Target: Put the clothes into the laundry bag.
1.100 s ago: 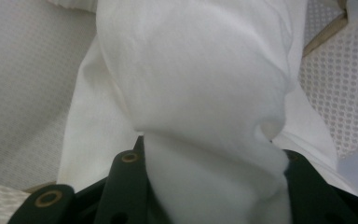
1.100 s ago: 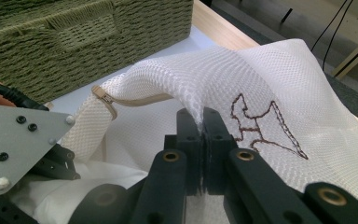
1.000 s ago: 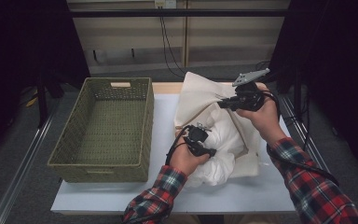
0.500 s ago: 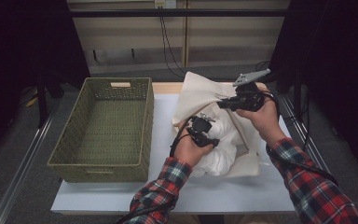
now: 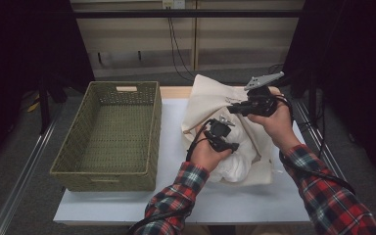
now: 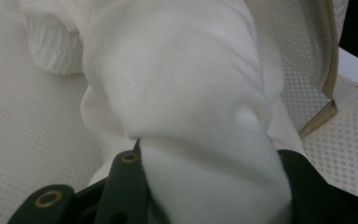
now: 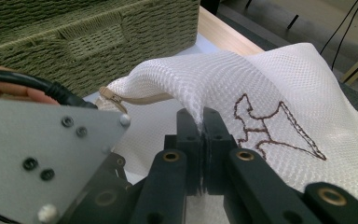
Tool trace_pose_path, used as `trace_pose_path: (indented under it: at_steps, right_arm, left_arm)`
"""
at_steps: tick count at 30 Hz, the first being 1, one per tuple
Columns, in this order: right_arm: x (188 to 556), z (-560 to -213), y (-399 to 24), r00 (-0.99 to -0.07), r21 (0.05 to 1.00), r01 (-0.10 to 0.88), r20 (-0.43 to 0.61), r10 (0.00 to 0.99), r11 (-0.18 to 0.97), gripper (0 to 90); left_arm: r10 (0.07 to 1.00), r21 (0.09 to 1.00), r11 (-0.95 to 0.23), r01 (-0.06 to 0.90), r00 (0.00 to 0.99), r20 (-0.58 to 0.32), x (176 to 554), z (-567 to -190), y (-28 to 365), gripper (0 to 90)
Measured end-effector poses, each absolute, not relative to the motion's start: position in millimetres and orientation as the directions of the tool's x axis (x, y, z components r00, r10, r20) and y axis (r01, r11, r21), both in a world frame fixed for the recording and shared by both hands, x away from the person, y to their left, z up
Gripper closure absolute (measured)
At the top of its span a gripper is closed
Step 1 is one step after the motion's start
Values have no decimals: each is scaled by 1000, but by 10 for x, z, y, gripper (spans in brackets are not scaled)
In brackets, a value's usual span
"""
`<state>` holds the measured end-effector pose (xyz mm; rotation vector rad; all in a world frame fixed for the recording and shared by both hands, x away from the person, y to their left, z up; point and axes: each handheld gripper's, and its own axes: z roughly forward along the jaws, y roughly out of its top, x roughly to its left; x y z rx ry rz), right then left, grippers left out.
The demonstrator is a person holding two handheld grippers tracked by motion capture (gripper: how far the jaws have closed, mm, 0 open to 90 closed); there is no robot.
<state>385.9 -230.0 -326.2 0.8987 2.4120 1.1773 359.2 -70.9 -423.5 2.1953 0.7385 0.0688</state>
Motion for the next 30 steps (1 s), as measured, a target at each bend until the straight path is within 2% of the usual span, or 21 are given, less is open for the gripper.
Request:
trace_pose_path:
  at_steps: [6,14,17,26,30]
  right_arm:
    - [3861,-3261,-2318,-756,790,401,-1,655,464,884]
    - [3875,-3286,-2340,-748,782,410,-6,664,469,884]
    - [3877,-3292,-2345,-745,781,415,-3,667,467,884]
    - [3887,-3315,-2328,-747,771,420,-5,665,478,883]
    - [3889,-3312,-2324,-744,770,420,-11,668,480,884]
  left_arm:
    - [539,712,-472,520,809,-233,3621,-4344,-675,544]
    - [551,736,-460,496,810,-202,3583,-4293,-622,231]
    - [549,732,-469,493,813,-195,3576,-4267,-578,152]
    - [572,686,-511,518,801,-178,3490,-4209,-384,74]
    - [571,674,-531,514,805,-164,3434,-4295,-335,74]
